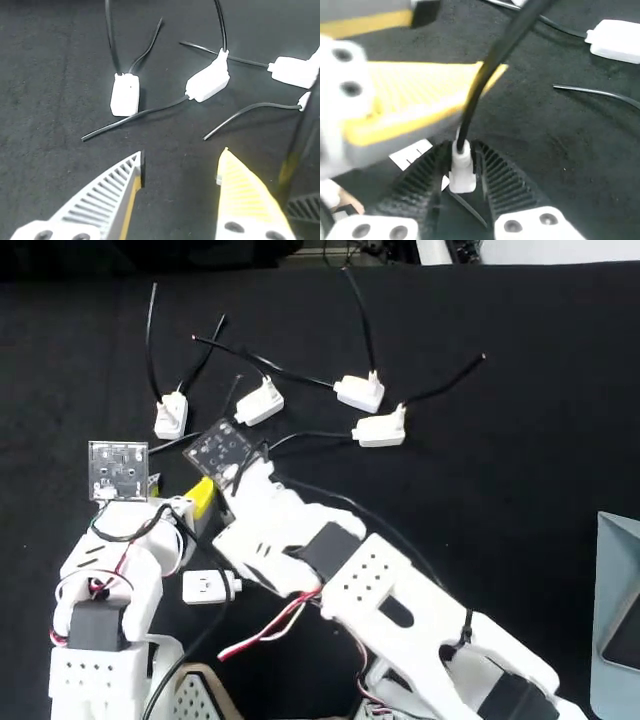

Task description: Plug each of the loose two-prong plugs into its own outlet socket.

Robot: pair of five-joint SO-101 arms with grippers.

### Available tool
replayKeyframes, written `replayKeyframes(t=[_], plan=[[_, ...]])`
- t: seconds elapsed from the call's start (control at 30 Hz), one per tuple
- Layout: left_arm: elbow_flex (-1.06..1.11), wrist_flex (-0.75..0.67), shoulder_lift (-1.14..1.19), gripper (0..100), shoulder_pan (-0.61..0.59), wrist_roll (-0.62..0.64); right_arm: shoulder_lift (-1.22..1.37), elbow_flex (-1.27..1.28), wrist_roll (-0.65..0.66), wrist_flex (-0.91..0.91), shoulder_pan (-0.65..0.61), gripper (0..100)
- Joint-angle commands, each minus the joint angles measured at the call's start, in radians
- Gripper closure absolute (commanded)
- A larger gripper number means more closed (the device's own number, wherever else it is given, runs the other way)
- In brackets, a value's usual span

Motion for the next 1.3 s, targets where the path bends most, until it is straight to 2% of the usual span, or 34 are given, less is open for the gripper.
replayKeyframes(t=[0.0, 0.1, 0.23, 0.43, 0.57, 0.67, 0.77, 0.93, 1.1, 1.27], plan=[[-0.070, 0.005, -0.003, 75, 0.035, -0.002, -0.033, 0.004, -0.008, -0.011, 0.023, 98.7], [-0.061, 0.021, -0.003, 74, 0.010, -0.020, -0.033, 0.010, -0.009, -0.008, 0.066, 98.7], [-0.071, 0.124, 0.006, 68, -0.062, -0.164, -0.044, -0.001, -0.009, 0.021, 0.175, 98.7], [-0.077, 0.252, 0.009, 68, -0.104, -0.473, -0.154, -0.002, -0.009, 0.018, 0.353, 98.7], [-0.070, 0.311, 0.011, 68, -0.087, -0.643, -0.203, -0.002, -0.034, 0.017, 0.436, 98.7], [-0.070, 0.419, 0.011, 68, -0.024, -0.752, -0.208, 0.002, -0.055, -0.003, 0.473, 98.7], [-0.064, 0.508, 0.011, 68, 0.074, -0.786, -0.206, 0.004, -0.058, -0.017, 0.506, 98.7], [0.044, 0.451, 0.012, 68, 0.134, -0.776, -0.208, 0.004, -0.058, -0.017, 0.525, 98.7], [0.163, 0.347, 0.100, 68, 0.133, -0.829, -0.206, 0.005, -0.058, -0.017, 0.525, 98.7], [0.159, 0.210, 0.235, 68, 0.117, -0.829, -0.206, 0.005, -0.058, -0.015, 0.525, 98.7]])
